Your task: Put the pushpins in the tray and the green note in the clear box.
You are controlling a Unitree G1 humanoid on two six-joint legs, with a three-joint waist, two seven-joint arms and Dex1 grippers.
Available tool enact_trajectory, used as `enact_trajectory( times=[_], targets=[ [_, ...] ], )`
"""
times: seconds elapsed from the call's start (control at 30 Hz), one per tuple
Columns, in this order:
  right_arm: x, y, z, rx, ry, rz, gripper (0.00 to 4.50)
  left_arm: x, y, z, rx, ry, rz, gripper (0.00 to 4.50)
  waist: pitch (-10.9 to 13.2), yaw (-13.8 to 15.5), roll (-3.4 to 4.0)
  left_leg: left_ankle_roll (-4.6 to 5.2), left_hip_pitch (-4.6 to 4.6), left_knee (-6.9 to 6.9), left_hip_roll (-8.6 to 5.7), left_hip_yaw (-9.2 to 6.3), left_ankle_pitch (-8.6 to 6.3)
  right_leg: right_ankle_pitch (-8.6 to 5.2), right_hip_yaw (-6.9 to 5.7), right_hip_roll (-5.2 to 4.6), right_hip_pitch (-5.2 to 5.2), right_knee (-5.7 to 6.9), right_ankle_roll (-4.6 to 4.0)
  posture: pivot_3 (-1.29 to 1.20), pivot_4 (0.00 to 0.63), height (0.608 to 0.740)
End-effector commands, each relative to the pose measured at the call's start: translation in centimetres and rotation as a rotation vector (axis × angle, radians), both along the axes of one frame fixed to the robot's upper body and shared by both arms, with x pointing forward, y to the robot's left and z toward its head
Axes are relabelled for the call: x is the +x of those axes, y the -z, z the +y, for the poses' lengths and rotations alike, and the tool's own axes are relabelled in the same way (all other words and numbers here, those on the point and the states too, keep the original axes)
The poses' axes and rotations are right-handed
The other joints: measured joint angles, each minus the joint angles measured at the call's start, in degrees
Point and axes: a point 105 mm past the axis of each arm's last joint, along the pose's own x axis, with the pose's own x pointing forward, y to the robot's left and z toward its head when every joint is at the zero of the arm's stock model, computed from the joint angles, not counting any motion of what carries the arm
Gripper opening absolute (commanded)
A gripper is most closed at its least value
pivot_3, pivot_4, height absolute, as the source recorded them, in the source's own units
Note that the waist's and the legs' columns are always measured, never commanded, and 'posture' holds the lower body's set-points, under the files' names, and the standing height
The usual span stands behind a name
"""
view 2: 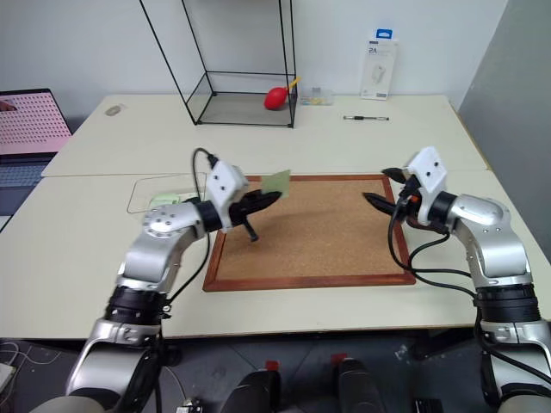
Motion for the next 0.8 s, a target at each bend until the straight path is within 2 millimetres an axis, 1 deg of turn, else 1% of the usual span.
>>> enact_trajectory(
  times=[0.03,0.13,0.27,0.37,0.47,0.57,0.63,0.8],
  targets=[
    [-1.2,-1.7,3.3,0.011,-0.140,-0.027,3.50,-0.5,-1.9,3.8,0.012,-0.135,-0.018,0.00,0.0,-0.1,0.01,0.00,0.01,0.00,0.00,0.00,0.00,0.00,0.00,0.00,0.00,0.01,0.00,0.00,0.150,0.740],
    [-1.5,-1.7,5.4,0.006,-0.214,-0.008,3.50,-0.7,-2.4,7.3,0.053,-0.265,-0.011,0.00,0.0,0.1,0.01,0.00,0.01,0.01,-0.01,-0.01,0.00,0.00,-0.01,0.00,0.00,0.01,0.00,0.00,0.150,0.740],
    [-1.5,-1.5,7.7,0.003,-0.262,-0.003,3.50,-0.2,-2.7,11.4,0.120,-0.433,-0.011,0.00,0.0,0.1,0.00,0.00,-0.01,0.00,-0.01,-0.04,0.00,0.00,-0.05,-0.01,0.00,-0.02,-0.01,0.00,0.150,0.740],
    [-1.6,-1.1,9.0,-0.002,-0.290,0.003,3.50,0.2,-2.7,13.6,0.182,-0.517,-0.016,0.00,0.0,0.3,0.00,-0.01,0.00,-0.03,-0.02,-0.05,0.00,-0.01,-0.05,-0.02,-0.01,-0.03,-0.02,0.00,0.150,0.740],
    [-1.9,-0.9,10.2,0.003,-0.311,0.009,3.50,0.9,-3.0,15.7,0.219,-0.604,-0.041,0.00,0.0,0.4,-0.01,-0.01,-0.03,-0.03,-0.02,-0.05,0.00,-0.01,-0.05,-0.02,-0.04,-0.03,-0.02,0.00,0.150,0.740],
    [-2.2,-0.9,11.1,0.019,-0.330,0.013,3.50,1.7,-3.4,17.4,0.234,-0.673,-0.055,0.00,0.0,0.7,-0.02,-0.01,-0.05,-0.03,-0.03,-0.05,0.00,-0.01,-0.06,-0.04,-0.07,-0.03,-0.02,0.00,0.150,0.740],
    [-2.5,-0.9,11.6,0.028,-0.350,0.019,3.50,2.2,-3.3,18.1,0.258,-0.692,-0.057,0.00,0.0,0.8,-0.02,-0.01,-0.06,-0.03,-0.03,-0.06,0.00,-0.01,-0.07,-0.03,-0.09,-0.02,-0.02,0.00,0.150,0.740],
    [-2.9,-1.2,12.5,0.044,-0.376,0.018,3.50,3.3,-3.4,18.6,0.272,-0.697,-0.055,0.00,0.0,1.0,-0.02,-0.01,-0.11,-0.04,-0.04,-0.03,0.00,0.00,-0.06,-0.05,-0.16,-0.01,-0.02,0.00,0.150,0.740]
  ],
)
